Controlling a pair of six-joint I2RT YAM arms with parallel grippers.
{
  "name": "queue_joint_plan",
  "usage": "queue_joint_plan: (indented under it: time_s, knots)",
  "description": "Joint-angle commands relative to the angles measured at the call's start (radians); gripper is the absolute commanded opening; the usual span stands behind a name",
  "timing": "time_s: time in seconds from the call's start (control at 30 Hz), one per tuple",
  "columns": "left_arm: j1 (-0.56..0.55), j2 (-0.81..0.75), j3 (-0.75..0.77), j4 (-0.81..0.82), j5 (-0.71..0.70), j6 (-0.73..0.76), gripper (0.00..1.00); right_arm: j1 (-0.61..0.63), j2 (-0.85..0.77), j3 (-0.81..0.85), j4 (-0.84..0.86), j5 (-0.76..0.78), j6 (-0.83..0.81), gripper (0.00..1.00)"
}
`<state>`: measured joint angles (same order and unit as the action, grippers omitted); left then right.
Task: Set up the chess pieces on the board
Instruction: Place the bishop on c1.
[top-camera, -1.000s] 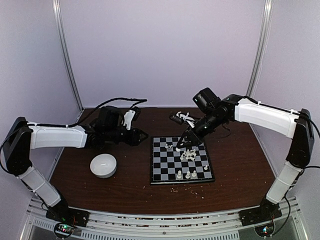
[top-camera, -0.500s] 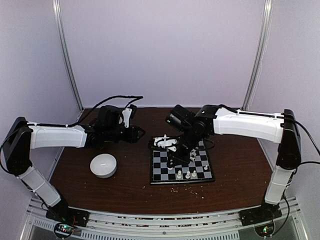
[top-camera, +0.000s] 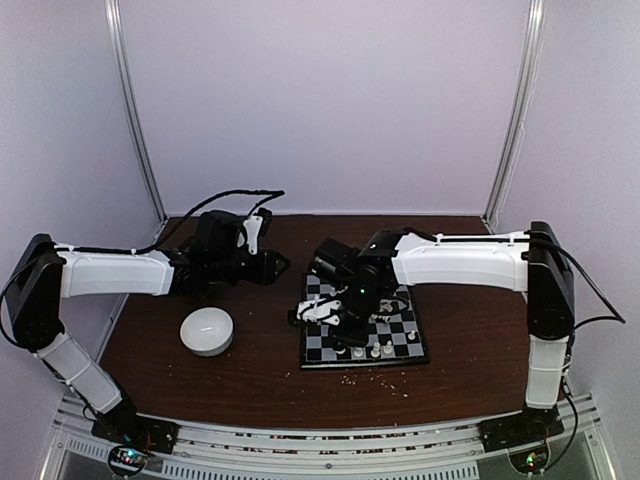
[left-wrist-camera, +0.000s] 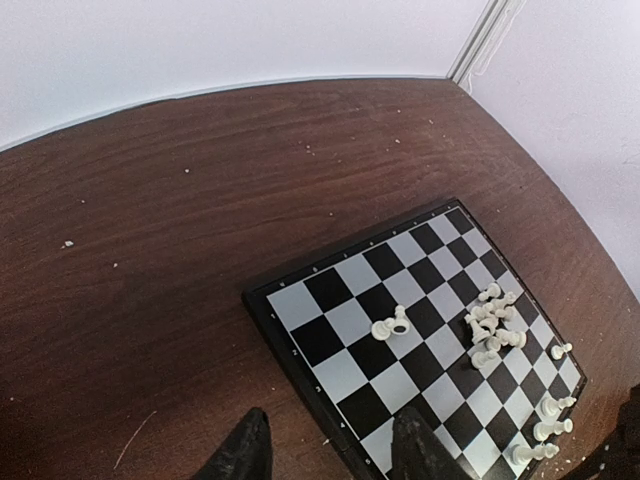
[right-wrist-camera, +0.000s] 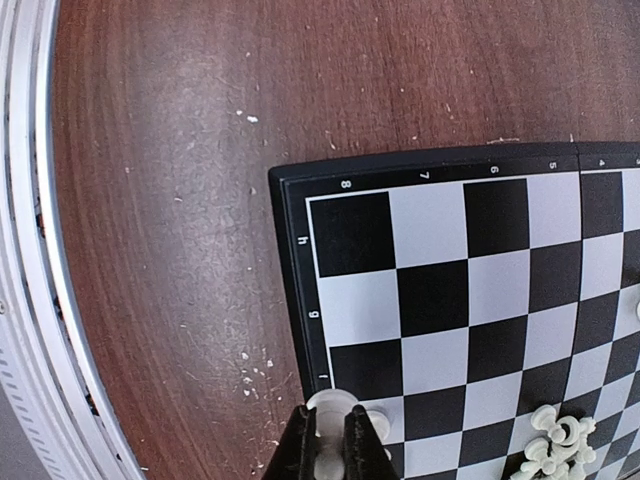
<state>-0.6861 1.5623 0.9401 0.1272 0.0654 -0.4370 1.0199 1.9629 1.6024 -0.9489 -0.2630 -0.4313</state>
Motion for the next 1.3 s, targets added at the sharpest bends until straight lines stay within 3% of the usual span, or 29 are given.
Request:
queue_joint_plan:
  time_s: [0.0,0.9,1.27]
  knots:
    - [0.003,-0.004,-0.012,0.049,-0.003,-0.006,0.42,0.005,0.034,0.034,-0.017,0.065,0.002,0.02]
    - [0.002,0.014,-0.02,0.068,0.025,-0.026,0.42,0.003,0.108,0.035,-0.001,0.089,0.009,0.07]
    - [0.002,0.037,-0.007,0.07,0.037,-0.026,0.42,0.002,0.112,0.031,0.016,0.105,0.02,0.2]
